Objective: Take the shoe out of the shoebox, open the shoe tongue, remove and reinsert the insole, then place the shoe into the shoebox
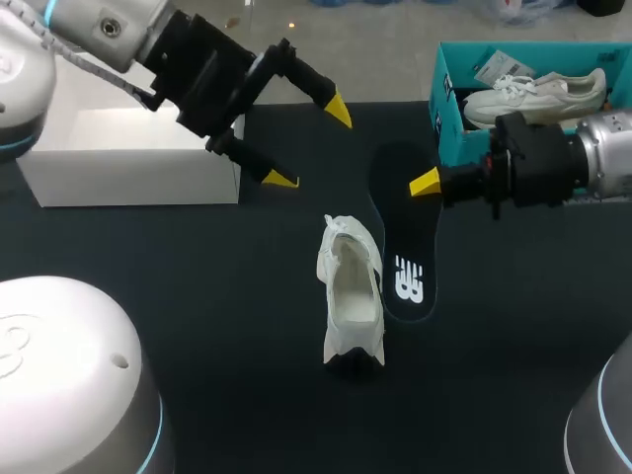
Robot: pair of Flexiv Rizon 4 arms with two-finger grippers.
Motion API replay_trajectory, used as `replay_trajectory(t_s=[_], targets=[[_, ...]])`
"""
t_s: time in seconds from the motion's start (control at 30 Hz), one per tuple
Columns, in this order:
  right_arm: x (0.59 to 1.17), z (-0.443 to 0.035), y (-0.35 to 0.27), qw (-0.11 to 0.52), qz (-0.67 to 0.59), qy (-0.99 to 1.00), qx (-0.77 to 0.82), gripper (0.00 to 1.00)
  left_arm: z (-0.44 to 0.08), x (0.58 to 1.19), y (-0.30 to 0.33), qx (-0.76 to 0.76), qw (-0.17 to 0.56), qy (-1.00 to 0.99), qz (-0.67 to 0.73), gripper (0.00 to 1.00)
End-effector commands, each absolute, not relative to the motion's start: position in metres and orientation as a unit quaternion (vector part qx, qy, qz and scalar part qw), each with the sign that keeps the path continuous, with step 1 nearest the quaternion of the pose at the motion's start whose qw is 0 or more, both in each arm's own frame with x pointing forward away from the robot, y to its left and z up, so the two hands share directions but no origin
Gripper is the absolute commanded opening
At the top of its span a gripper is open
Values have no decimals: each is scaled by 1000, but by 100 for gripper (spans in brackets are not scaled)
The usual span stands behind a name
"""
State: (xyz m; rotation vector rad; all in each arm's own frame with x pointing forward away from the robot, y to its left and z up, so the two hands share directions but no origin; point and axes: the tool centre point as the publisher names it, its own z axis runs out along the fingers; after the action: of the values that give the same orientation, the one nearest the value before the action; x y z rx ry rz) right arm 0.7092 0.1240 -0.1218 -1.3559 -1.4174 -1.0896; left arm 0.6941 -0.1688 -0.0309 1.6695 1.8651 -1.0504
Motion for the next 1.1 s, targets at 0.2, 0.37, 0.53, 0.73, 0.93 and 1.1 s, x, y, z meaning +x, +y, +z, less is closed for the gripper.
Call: replay_trajectory(t_s=[0.2,0.37,0.53,0.73,0.93,1.1], targets=[[716,-132,138,444,-429,-574,-537,0,-23,700,-176,658,156,694,-248,100],[721,-138,146,443,-418,-580,-542,0,-4,706,-185,690,222,670,-159,100],[724,-142,151,434,-412,-580,-552,0,2,714,-200,730,186,648,-108,100],[727,-145,153,431,-413,-579,-556,0,0,721,-217,775,84,625,-45,100],[727,-142,151,431,-416,-578,-554,0,-11,725,-224,805,7,593,13,100],[728,-142,151,430,-418,-575,-557,0,-18,725,-229,800,-5,600,27,100]])
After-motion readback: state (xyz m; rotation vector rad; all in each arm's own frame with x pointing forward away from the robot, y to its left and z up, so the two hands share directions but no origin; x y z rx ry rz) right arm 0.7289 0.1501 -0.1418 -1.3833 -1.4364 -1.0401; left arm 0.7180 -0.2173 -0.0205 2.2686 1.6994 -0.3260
